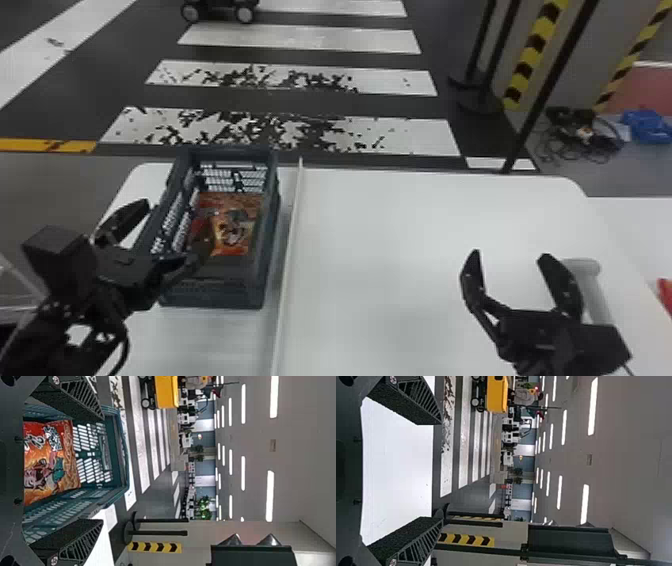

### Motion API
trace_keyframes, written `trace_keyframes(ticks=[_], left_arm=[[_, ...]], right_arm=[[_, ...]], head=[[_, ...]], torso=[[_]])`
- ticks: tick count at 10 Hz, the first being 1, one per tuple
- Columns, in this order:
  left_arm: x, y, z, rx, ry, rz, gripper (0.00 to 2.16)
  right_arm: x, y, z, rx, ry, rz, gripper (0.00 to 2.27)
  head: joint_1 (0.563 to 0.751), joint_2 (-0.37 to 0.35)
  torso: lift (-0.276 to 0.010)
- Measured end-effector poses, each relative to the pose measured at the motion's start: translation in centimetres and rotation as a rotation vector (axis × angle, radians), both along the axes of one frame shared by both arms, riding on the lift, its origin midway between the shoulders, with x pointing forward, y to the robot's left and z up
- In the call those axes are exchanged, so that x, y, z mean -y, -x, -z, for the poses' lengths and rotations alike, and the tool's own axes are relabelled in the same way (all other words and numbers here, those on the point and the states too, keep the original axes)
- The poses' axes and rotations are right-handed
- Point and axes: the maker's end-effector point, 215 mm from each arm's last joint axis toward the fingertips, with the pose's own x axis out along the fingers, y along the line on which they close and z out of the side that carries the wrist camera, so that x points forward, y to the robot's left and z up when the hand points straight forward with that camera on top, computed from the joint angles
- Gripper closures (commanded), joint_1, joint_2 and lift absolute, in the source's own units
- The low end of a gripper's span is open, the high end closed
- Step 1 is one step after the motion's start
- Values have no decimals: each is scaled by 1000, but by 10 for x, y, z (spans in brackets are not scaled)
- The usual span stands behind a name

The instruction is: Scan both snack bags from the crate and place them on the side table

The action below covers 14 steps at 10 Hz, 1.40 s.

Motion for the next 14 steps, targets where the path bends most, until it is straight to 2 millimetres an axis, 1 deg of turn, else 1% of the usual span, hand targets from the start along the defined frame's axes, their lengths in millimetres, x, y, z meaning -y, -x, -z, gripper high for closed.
trace_keyframes(ticks=[2, 4, 5, 6, 8, 9, 11, 12, 13, 14], left_arm=[[-9, -20, 4, -84, -62, 38, 137], [-16, -42, 15, -212, -139, 87, 137], [-19, -51, 20, -251, -163, 103, 137], [-20, -64, 25, -295, -194, 133, 137], [-14, -89, 30, -353, -254, 193, 140], [-7, -103, 35, -388, -282, 226, 140], [6, -124, 44, -455, -355, 289, 140], [10, -129, 50, -489, -390, 314, 140], [10, -134, 58, -531, -429, 328, 140], [12, -135, 65, -567, -453, 357, 140]], right_arm=[[9, 5, 7, -15, -6, 15, 63], [14, 9, 10, -23, -6, 24, 63], [16, 10, 11, -25, -5, 27, 63], [18, 10, 11, -26, -4, 29, 63], [19, 12, 12, -29, -2, 31, 63], [21, 13, 13, -32, -5, 35, 63], [22, 16, 14, -35, -9, 38, 63], [22, 18, 15, -37, -9, 38, 63], [23, 20, 14, -36, -10, 39, 63], [24, 20, 12, -34, -11, 40, 63]], head=[[695, -15], [695, -13], [695, -11], [695, -10], [695, -17], [695, -26], [695, -40], [695, -47], [695, -48], [695, -49]], torso=[[-98], [-98], [-98], [-98], [-98], [-98], [-98], [-98], [-98], [-98]])
